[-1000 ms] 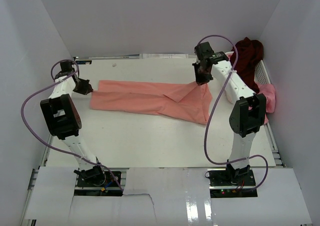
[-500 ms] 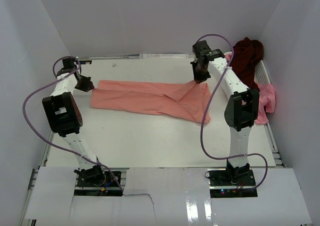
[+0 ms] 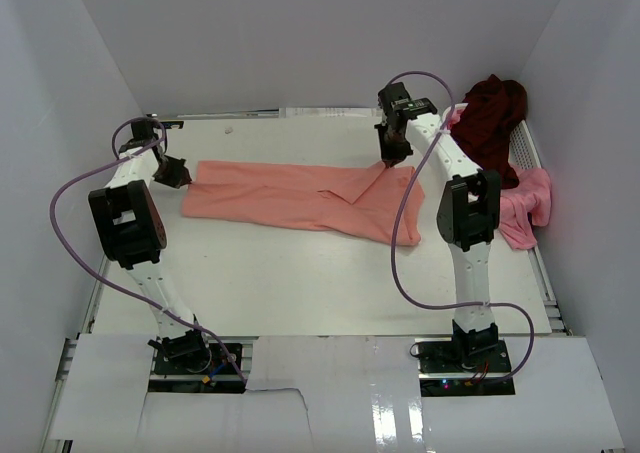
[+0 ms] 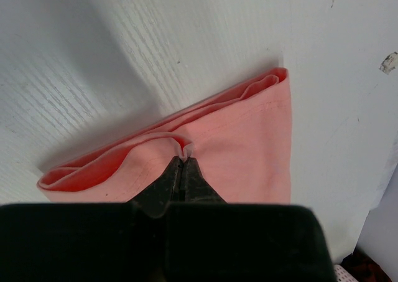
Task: Fold and stack the t-shirts
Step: Fold the other side of the tshirt into a rectangle
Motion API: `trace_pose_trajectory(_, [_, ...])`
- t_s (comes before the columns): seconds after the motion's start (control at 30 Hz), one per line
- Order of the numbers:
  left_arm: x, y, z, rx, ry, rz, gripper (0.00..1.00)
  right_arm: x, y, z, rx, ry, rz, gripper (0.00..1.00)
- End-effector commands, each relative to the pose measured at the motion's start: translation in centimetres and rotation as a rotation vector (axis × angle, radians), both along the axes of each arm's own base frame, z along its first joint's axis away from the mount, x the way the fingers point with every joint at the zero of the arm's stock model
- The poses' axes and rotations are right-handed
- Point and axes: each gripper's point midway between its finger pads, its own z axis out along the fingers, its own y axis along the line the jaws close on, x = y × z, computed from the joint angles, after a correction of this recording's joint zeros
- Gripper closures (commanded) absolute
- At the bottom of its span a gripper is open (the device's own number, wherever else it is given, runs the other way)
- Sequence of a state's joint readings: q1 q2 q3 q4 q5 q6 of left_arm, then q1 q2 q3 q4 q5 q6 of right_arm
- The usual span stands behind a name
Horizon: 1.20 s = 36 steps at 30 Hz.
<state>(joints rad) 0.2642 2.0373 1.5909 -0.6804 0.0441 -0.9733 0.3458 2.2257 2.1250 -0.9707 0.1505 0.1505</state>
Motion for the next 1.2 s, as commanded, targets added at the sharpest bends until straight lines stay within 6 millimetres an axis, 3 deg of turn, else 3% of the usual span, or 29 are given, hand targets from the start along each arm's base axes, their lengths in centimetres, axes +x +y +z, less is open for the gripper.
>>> trace_pose_trajectory(0.0, [0.7,0.3,1.5,0.030,-0.033,0.001,1.00,1.5,0.0,1.2,0.016,-0.046,-0.015,0.92])
trace_pose_trajectory(0.13, [0.9,0.4,1.6,0.034,-0.036,0.002,0.99,2.2,-0.1,1.0,0.016,-0.059,-0.022,0.92])
trace_pose_trajectory(0.2, [1.0,0.5,1.6,0.036,-0.037,0.000,0.97,2.6,-0.2,0.9,0.013,-0.065,-0.028,0.83])
trace_pose_trajectory(0.3, [1.2,0.3,1.6,0.031,-0.038,-0.026,0.94,3.0,-0.2,0.9,0.017,-0.075,-0.034,0.78])
trace_pose_trajectory(0.47, [1.2,0.3,1.8,0.026,-0.039,-0.011,0.78,3.5,-0.2,1.8,0.035,-0.112,-0.047,0.75])
trace_pose_trajectory(0.57, [1.7,0.4,2.8,0.030,-0.078,-0.001,0.59,3.7,0.0,2.4,0.052,-0.140,-0.045,0.74])
trace_pose_trajectory(0.6, [2.0,0.5,3.3,0.033,-0.098,-0.002,0.43,3.7,0.0,2.9,0.057,-0.150,-0.046,0.74])
trace_pose_trajectory(0.63, [2.2,0.5,3.7,0.038,-0.110,-0.006,0.35,3.5,0.0,2.9,0.063,-0.145,-0.045,0.72])
trace_pose_trajectory(0.67, [2.6,0.7,4.6,0.048,-0.131,-0.007,0.28,3.2,0.0,3.6,0.073,-0.158,-0.044,0.61])
trace_pose_trajectory(0.7, [2.7,0.8,4.9,0.056,-0.139,-0.007,0.17,2.5,0.0,2.9,0.073,-0.132,-0.041,0.51])
trace_pose_trajectory(0.8, [3.0,1.2,6.0,0.084,-0.157,-0.016,0.11,1.2,0.0,4.0,0.105,-0.149,-0.040,0.36])
trace_pose_trajectory(0.83, [2.9,1.2,6.3,0.088,-0.161,-0.020,0.11,-0.3,-0.3,2.4,0.098,-0.100,-0.043,0.34])
trace_pose_trajectory(0.87, [2.7,1.2,6.6,0.095,-0.164,-0.031,0.11,-1.2,-0.5,3.4,0.114,-0.112,-0.045,0.34])
trace_pose_trajectory(0.93, [2.1,0.5,7.3,0.085,-0.178,-0.061,0.11,-3.2,-0.4,3.0,0.141,-0.082,-0.044,0.34])
trace_pose_trajectory(0.97, [1.8,0.2,7.2,0.093,-0.175,-0.095,0.11,-5.4,-1.1,2.4,0.140,-0.053,-0.049,0.34])
trace_pose_trajectory(1.03, [0.8,-0.9,7.0,0.088,-0.167,-0.145,0.12,-8.4,-1.9,2.0,0.146,-0.035,-0.063,0.34])
trace_pose_trajectory(1.13, [-1.1,-2.3,5.8,0.082,-0.131,-0.198,0.12,-11.3,-2.0,2.4,0.192,-0.027,-0.057,0.34])
trace_pose_trajectory(1.17, [-1.3,-2.9,5.6,0.084,-0.140,-0.224,0.13,-12.9,-2.4,1.0,0.181,0.018,-0.062,0.34])
